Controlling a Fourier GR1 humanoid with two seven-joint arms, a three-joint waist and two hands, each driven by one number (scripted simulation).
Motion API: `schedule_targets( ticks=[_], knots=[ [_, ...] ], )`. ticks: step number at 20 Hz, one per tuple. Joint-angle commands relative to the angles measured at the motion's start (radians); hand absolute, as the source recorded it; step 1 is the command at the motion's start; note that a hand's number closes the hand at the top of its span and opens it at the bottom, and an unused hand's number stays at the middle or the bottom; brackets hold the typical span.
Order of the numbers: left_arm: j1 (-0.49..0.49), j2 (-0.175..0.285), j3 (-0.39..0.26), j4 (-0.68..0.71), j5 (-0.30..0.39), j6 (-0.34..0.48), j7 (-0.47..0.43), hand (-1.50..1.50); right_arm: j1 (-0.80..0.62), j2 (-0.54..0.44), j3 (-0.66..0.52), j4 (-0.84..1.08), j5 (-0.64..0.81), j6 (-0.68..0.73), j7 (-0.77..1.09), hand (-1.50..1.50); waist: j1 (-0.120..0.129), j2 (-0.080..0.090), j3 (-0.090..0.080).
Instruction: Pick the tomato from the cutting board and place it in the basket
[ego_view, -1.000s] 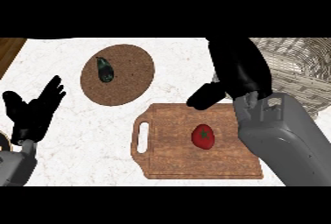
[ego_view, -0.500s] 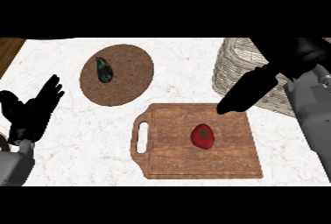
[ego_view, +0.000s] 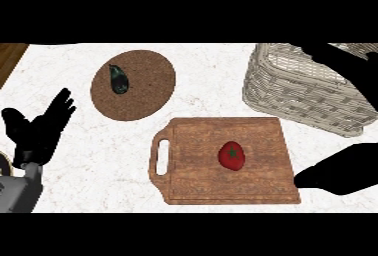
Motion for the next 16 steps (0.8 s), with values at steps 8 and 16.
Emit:
schedule_targets(
  ticks=[8, 16],
  knots=[
    [-0.028, -0.01, 0.04, -0.036, -0.025, -0.03, 0.056, 0.0, 0.435, 0.072, 0.069, -0.23, 0.281, -0.083, -0.114, -1.5, 0.026, 0.011, 0.001],
    [-0.003, -0.075, 0.023, -0.049, -0.102, -0.005, 0.042, 0.0, 0.471, 0.231, 0.198, 0.028, 0.602, -0.276, -0.412, -1.5, 0.038, 0.013, 0.001]
  ],
)
